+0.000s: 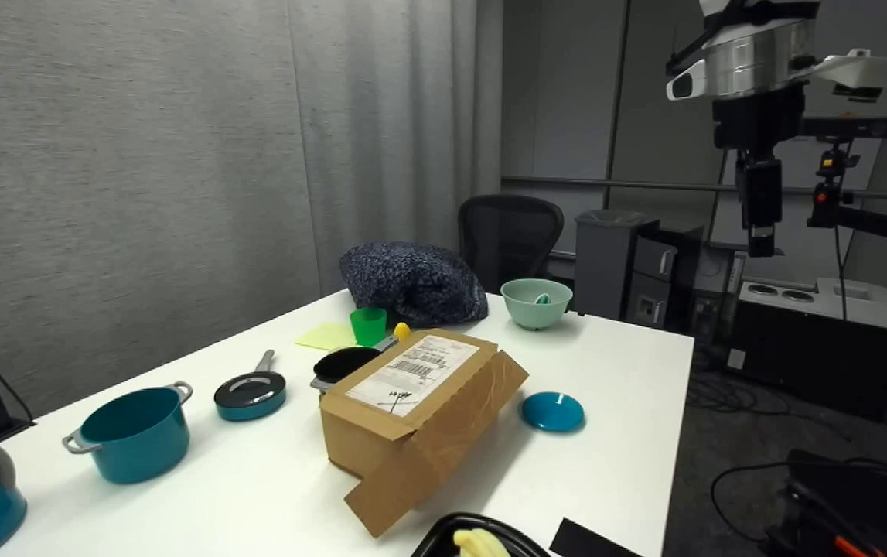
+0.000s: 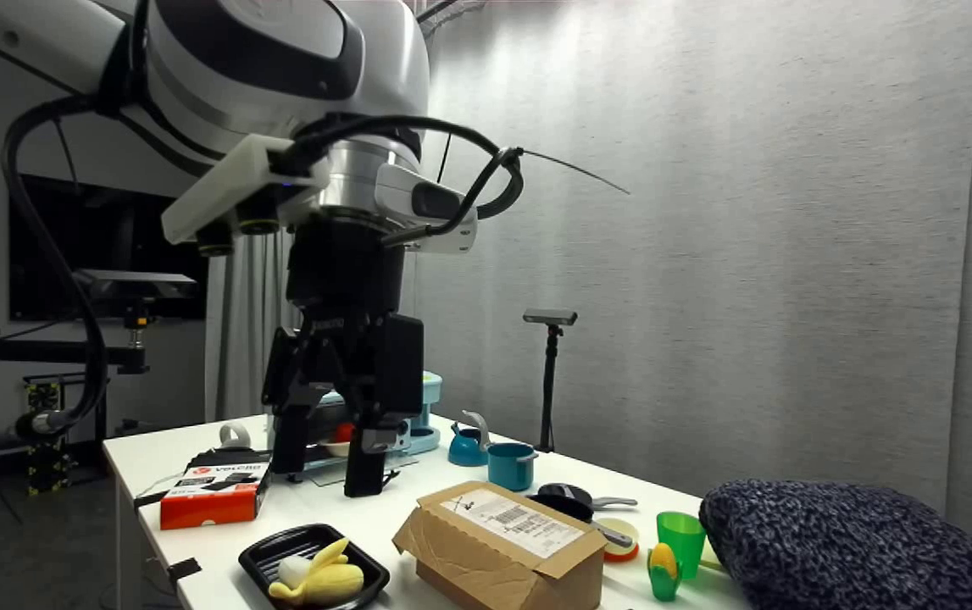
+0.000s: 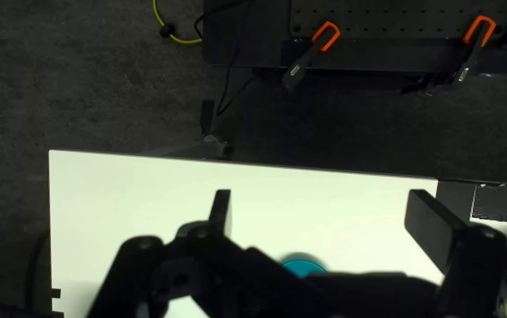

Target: Open the cardboard box

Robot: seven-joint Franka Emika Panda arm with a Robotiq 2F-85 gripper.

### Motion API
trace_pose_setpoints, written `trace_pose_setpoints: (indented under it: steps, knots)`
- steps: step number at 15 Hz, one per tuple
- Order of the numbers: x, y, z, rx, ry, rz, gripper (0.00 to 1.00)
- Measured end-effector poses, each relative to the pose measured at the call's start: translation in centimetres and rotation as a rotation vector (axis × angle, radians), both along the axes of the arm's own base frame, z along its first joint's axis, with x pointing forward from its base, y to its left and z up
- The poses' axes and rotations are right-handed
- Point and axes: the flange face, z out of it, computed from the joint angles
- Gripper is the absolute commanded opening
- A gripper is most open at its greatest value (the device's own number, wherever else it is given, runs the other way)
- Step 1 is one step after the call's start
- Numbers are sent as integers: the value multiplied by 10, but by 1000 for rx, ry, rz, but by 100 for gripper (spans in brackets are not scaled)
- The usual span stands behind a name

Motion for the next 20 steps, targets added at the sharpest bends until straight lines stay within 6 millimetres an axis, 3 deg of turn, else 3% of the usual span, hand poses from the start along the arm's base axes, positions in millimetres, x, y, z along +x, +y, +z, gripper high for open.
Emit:
trace_pose_setpoints:
  steps: [11, 14, 18, 20]
  knots:
    - [2, 2, -5, 1, -16, -38, 100]
    - [19, 10, -32, 6, -110, -115, 100]
    - [66, 34, -79, 7, -196, -216, 100]
    - [85, 46, -94, 6, -189, -232, 100]
